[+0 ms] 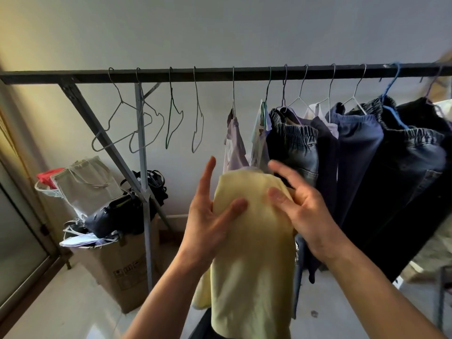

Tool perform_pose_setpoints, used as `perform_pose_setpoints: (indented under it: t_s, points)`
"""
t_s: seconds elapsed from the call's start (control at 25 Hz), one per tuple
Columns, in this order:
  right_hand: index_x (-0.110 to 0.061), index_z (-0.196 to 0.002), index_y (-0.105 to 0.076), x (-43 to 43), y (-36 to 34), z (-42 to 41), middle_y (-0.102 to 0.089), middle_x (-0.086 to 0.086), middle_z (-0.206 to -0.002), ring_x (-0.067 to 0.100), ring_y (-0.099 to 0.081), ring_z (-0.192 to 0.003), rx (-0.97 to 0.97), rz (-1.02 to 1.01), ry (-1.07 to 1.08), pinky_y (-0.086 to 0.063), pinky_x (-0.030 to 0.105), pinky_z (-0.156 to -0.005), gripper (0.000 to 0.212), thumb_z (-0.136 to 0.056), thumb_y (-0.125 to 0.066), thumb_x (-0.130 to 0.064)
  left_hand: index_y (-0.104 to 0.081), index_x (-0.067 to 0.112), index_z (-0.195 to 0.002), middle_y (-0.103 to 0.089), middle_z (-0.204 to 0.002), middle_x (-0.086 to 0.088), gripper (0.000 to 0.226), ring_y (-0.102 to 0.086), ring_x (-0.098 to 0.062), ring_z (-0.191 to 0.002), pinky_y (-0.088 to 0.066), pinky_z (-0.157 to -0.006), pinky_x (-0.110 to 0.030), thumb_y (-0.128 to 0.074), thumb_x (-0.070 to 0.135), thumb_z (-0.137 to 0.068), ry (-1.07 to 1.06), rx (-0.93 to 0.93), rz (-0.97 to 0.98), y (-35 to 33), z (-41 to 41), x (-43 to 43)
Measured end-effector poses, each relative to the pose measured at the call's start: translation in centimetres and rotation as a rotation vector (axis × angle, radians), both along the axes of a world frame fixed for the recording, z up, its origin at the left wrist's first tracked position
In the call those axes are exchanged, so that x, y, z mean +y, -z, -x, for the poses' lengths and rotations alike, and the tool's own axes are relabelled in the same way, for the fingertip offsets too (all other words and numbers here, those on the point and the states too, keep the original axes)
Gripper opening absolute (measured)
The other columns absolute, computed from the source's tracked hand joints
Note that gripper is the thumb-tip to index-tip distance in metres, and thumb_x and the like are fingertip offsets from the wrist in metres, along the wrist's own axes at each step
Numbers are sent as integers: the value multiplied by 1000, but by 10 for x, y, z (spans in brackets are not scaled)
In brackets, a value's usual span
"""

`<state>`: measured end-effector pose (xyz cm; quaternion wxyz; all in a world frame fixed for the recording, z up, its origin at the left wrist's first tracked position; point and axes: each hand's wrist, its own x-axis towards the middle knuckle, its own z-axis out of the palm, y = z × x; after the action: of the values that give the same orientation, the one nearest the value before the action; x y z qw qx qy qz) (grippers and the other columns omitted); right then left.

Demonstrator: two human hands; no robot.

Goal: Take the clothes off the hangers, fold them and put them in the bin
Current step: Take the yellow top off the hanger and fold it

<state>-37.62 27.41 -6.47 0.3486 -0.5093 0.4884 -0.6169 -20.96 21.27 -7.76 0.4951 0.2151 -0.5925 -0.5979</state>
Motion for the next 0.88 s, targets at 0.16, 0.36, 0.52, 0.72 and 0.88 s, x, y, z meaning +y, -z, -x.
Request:
perform_pose_setpoints:
  t_s: [0.16,0.36,0.52,0.72,0.88]
  points:
    - [-35,-126,-55,7,-1,2,-65,-10,-115,3,-66,-98,319,-189,-94,-56,24,-82,82,-53,-92,-37,-53,45,-132,-70,-77,-12,64,-65,-25,-68,-60,-68,-44,-76,14,-80,-52,-14,83,-2,-1,-5]
    - [-26,-89,-71,9,-1,-2,-68,-6,-91,9,-67,-82,353,-101,83,-58,27,-71,29,-65,-87,-30,-60,37,-124,-65,-64,-12,58,-59,-24,-60,-56,-62,-40,-81,24,-72,-81,-41,57,-9,-6,-11]
    - [-14,-87,-70,6,-4,-2,-68,4,-92,19,-66,-85,276,0,61,-55,29,-71,21,-73,-82,-23,-51,30,-132,-64,-79,-3,74,-63,-16,-72,-52,-66,-27,-85,42,-67,-146,-29,33,-9,-13,-22]
    - [-9,-93,-73,1,-8,-10,-75,9,-89,22,-72,-85,-35,15,65,-59,32,-75,13,-80,-74,-9,-54,14,-128,-69,-118,-9,95,-67,-24,-108,-55,-83,-32,-92,49,-48,172,-202,-61,24,-13,-20]
    - [-4,-98,-72,-2,-3,-3,-75,14,-93,25,-73,-85,-304,-178,3,-59,30,-68,27,-77,-72,-21,-72,4,-100,-74,-98,-16,39,-70,-25,-87,-57,-73,-31,-81,30,-72,112,-138,-227,31,-11,-23]
